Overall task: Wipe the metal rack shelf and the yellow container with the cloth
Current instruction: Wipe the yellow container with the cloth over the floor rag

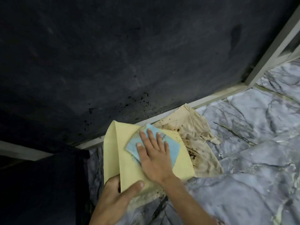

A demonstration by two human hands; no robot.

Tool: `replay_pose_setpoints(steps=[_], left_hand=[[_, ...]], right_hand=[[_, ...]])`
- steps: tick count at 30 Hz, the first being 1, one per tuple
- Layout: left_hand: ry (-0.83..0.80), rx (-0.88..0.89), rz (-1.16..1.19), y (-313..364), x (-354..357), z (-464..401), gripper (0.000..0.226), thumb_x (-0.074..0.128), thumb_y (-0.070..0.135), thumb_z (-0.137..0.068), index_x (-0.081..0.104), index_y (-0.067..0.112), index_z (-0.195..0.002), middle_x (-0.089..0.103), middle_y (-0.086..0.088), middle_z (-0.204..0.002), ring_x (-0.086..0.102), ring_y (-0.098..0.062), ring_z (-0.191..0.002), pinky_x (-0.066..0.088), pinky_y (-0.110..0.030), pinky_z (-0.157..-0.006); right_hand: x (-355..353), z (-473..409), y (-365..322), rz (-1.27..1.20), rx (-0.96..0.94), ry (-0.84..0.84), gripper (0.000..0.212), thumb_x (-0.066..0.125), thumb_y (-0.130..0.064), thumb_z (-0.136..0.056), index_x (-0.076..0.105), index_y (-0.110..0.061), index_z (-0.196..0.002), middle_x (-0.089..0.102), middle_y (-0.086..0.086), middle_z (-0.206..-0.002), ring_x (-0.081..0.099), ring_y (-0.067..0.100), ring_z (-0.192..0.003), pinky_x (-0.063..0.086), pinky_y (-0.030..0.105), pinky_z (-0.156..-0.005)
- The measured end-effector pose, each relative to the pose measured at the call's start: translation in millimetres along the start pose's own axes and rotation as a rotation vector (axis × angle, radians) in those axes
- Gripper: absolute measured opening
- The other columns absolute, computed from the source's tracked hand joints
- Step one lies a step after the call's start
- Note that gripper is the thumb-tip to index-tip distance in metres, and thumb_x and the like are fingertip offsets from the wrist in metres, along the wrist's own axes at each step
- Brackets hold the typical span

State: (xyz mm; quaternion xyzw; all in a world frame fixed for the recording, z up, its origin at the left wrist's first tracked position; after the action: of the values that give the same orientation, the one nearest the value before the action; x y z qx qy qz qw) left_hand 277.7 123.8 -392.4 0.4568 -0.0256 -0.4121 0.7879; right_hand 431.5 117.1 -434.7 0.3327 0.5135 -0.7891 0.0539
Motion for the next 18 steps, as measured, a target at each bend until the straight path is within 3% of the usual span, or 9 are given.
replay_pose_setpoints(steps=[4, 8, 12, 14, 18], left_hand=[[0.052, 0.019, 0.042, 0.5, -3.3, 4.0, 0.016, 0.081, 0.023, -0.083, 0.083, 0.021, -0.099, 0.085, 0.008, -0.094, 0.077, 0.000, -0.091, 0.054, -0.022, -0.077], [0.071, 0.025, 0.053, -5.2, -5.5, 4.7, 0.012, 0.079, 0.019, -0.085, 0.082, 0.018, -0.096, 0.084, 0.013, -0.096, 0.075, 0.005, -0.090, 0.053, -0.005, -0.067], [0.055, -0.002, 0.031, -8.4, -2.5, -1.0, 0.018, 0.080, 0.030, -0.083, 0.080, 0.023, -0.100, 0.082, 0.021, -0.098, 0.071, 0.011, -0.089, 0.051, -0.014, -0.074], [0.071, -0.023, 0.041, -9.5, -3.4, 0.9, 0.019, 0.083, 0.031, -0.081, 0.080, 0.023, -0.098, 0.082, 0.021, -0.096, 0.071, 0.012, -0.085, 0.050, -0.017, -0.075], [0.023, -0.003, 0.002, -0.8, 4.8, 4.5, 0.011, 0.083, 0.024, -0.082, 0.083, 0.026, -0.093, 0.084, 0.016, -0.093, 0.073, 0.011, -0.084, 0.051, -0.016, -0.071]], right_hand=[[8.3, -8.4, -29.7, -0.018, -0.164, -0.083, 0.053, 0.007, -0.061, -0.096, 0.012, -0.055, -0.149, 0.004, -0.025, -0.161, -0.013, 0.001, -0.146, -0.016, 0.035, -0.116], [-19.9, -14.7, 63.2, 0.015, 0.042, 0.028, 0.046, 0.017, -0.051, -0.103, 0.017, -0.054, -0.149, 0.008, -0.021, -0.162, -0.005, 0.005, -0.148, -0.005, 0.038, -0.119], [-37.1, -11.6, 111.6, 0.019, 0.221, 0.085, 0.047, 0.015, -0.051, -0.103, 0.013, -0.051, -0.150, 0.007, -0.018, -0.163, -0.006, 0.008, -0.149, -0.004, 0.042, -0.120], [-24.5, -10.7, 82.3, 0.061, 0.162, 0.053, 0.050, 0.009, -0.054, -0.101, 0.006, -0.051, -0.151, -0.001, -0.020, -0.162, -0.014, 0.009, -0.148, -0.011, 0.043, -0.118], [4.5, -4.6, -28.7, 0.057, -0.194, 0.002, 0.050, 0.004, -0.058, -0.097, 0.000, -0.057, -0.147, -0.008, -0.028, -0.158, -0.023, 0.001, -0.143, -0.022, 0.032, -0.112]])
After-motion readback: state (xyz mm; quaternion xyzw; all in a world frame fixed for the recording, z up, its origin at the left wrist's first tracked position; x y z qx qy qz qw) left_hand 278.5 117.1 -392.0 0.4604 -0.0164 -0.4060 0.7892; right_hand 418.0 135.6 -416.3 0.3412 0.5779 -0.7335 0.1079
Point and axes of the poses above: each hand's wrist, its own z-axis away from the middle knuckle, its own x-axis out of the palm, y = z × x, the point moved 9 cm from there along -z, towards the middle knuckle
